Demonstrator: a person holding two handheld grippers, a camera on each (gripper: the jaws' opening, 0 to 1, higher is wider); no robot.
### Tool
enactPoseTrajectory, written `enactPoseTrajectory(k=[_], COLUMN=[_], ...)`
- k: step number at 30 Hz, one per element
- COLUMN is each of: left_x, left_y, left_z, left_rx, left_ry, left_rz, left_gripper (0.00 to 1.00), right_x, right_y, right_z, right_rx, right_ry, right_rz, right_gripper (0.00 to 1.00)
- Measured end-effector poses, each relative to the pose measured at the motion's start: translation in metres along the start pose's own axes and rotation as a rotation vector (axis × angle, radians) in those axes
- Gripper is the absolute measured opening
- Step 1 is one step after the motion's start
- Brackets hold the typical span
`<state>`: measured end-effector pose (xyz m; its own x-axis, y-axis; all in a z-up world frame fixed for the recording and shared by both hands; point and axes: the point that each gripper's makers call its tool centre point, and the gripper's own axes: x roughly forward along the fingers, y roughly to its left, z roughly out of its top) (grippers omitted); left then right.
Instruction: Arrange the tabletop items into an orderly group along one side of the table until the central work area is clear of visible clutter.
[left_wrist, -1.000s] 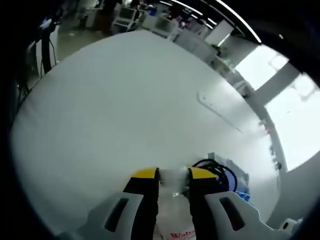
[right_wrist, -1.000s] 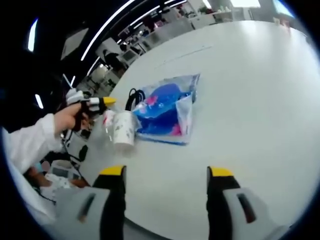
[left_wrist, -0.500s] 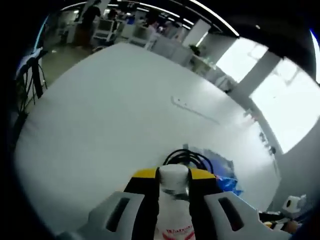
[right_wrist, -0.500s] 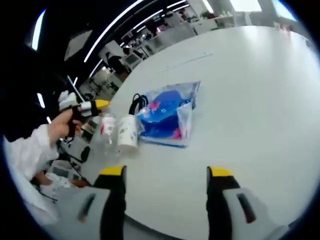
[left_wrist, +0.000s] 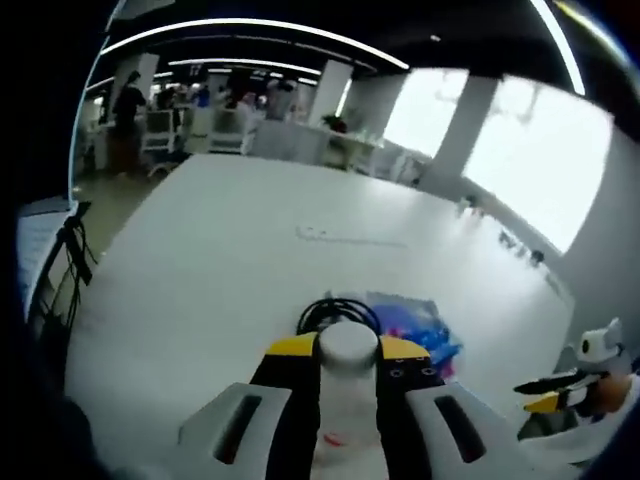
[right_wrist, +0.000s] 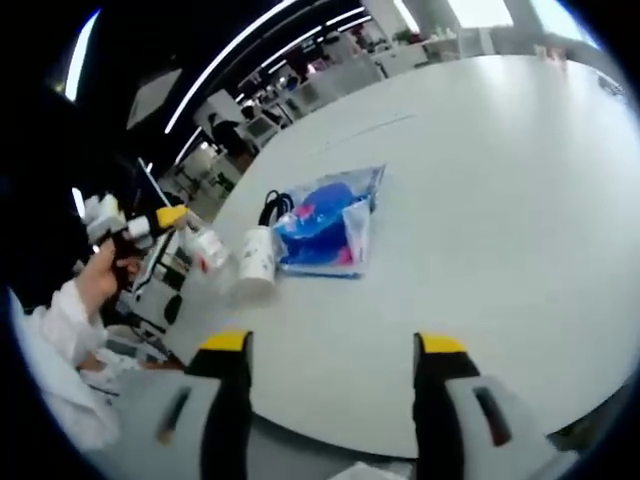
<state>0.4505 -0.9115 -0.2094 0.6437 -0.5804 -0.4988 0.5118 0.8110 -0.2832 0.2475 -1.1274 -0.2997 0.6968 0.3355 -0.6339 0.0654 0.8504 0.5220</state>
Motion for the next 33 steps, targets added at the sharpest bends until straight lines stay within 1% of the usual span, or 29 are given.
enactPoseTrajectory(k=[3,5,9,12,17,22,25,29,33], left_x=[-0.006,-0.007,-0.009,-0.009,-0.009,-0.003,0.000,0.004,0.011], left_y=[0.001,0.003,0.008,0.010,0.012,0.020,0.028,0.037,0.048], left_z=[0.011,0.016,0.029,0.034,0.044,0.058,0.067,0.079,0.090], left_rx=[0.037,0.038,0.030,0.040,0.093,0.125,0.129,0.157,0.169], left_ry=[-0.033,-0.037,-0.068,-0.077,-0.097,-0.102,-0.111,-0.113,-0.113], left_rz=[0.006,0.006,0.001,-0.002,0.004,0.015,0.026,0.040,0.051], left_gripper=[0.14,0.14,0.14,0.14,0.14,0.15,0.15,0.15,0.15], right_x=[-0.006,-0.008,-0.014,-0.017,-0.022,-0.024,-0.023,-0.021,-0.016], right_y=[-0.001,-0.002,-0.002,-0.002,-0.003,-0.004,-0.004,-0.002,0.000], right_z=[-0.003,-0.005,-0.009,-0.011,-0.014,-0.015,-0.014,-0.015,-0.016], right_rx=[0.001,0.003,0.008,0.012,0.020,0.027,0.030,0.027,0.029], right_ry=[-0.011,-0.014,-0.024,-0.031,-0.037,-0.040,-0.042,-0.036,-0.026], right_rz=[-0.006,-0.009,-0.015,-0.020,-0.029,-0.038,-0.041,-0.040,-0.038], right_gripper=[0.63,0.63,0.63,0.63,0.63,0.63,0.63,0.63,0.63])
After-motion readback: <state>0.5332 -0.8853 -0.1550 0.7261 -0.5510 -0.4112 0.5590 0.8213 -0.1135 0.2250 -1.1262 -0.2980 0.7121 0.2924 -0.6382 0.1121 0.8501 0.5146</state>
